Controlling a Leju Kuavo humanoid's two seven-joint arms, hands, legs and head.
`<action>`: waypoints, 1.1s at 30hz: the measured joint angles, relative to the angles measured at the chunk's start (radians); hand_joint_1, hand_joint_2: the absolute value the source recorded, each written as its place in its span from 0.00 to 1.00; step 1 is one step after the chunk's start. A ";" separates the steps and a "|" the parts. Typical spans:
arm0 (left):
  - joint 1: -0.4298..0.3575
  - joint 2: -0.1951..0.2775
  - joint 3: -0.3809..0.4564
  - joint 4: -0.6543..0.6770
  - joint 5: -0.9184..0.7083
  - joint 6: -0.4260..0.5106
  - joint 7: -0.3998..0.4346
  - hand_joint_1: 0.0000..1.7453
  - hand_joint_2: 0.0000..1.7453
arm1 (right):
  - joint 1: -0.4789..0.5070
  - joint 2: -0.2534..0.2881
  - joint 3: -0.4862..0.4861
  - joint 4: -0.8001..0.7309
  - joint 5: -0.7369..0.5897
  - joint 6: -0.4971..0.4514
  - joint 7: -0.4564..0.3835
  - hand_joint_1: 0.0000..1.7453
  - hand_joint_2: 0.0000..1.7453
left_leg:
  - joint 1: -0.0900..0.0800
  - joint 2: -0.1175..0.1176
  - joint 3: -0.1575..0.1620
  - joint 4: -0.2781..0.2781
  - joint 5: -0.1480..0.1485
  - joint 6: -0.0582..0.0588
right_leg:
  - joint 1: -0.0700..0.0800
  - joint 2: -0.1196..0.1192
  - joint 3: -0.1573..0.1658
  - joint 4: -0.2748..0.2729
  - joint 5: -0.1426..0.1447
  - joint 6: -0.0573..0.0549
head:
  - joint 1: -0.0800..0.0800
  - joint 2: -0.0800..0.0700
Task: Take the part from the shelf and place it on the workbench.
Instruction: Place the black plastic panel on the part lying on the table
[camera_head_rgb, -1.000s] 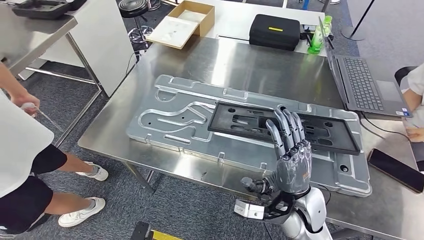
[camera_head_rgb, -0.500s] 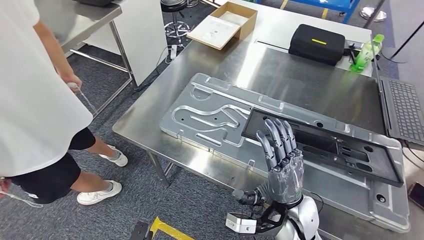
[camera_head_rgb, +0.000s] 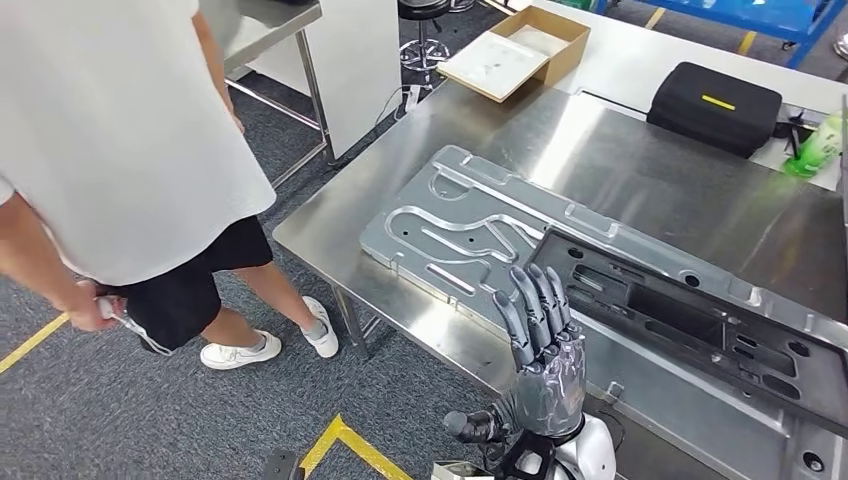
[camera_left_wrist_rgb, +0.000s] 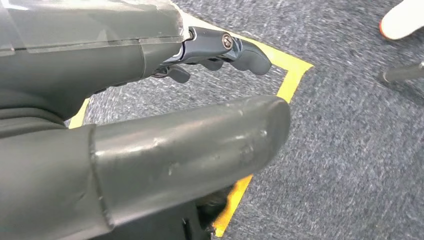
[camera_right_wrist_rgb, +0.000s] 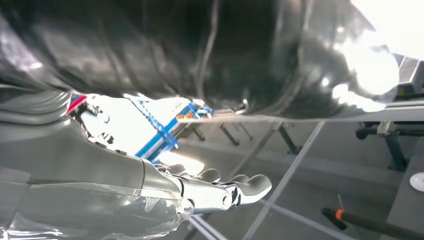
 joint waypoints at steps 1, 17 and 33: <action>0.000 0.001 0.000 0.000 -0.001 0.000 0.000 0.00 0.00 | 0.004 0.003 0.000 0.000 -0.004 0.000 0.000 0.00 0.00 | -0.003 0.017 0.031 -0.058 0.018 0.005 | 0.003 -0.009 0.001 0.004 -0.004 0.005 | 0.000 0.000; 0.008 0.010 0.003 0.000 0.002 0.015 0.006 0.00 0.00 | 0.038 0.013 0.003 0.004 -0.051 0.000 0.000 0.00 0.00 | -0.002 -0.132 0.037 -0.097 0.040 0.043 | -0.003 0.153 -0.008 0.042 -0.018 0.025 | 0.001 0.000; 0.047 0.018 0.088 0.000 0.074 0.069 0.040 0.00 0.00 | 0.026 0.021 0.047 0.025 -0.082 0.000 0.000 0.00 0.00 | -0.011 0.029 0.043 -0.088 0.028 0.017 | 0.011 -0.017 0.024 0.003 -0.025 0.004 | -0.001 0.000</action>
